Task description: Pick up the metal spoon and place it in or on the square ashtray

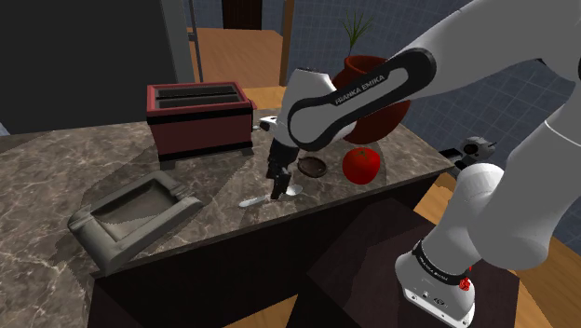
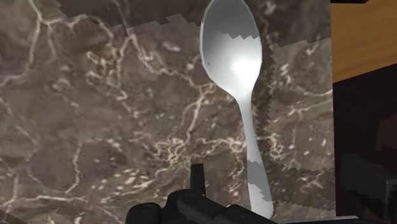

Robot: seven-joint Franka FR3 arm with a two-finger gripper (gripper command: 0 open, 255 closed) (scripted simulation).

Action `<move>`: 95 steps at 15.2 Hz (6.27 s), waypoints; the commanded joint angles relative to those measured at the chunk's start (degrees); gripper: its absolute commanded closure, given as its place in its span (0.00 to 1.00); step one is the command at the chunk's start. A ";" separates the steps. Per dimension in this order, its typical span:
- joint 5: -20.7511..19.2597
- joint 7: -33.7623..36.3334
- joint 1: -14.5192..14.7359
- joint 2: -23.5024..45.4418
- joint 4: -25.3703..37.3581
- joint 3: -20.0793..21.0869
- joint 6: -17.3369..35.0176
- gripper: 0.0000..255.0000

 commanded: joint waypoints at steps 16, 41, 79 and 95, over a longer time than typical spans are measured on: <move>2.40 -1.69 0.75 4.12 -0.04 0.62 4.17 1.00; -3.94 5.15 -0.28 -5.90 4.96 0.31 -10.20 1.00; -13.06 29.92 11.67 54.99 93.03 6.01 -33.07 1.00; -12.73 28.86 11.57 55.04 86.41 6.08 -26.49 1.00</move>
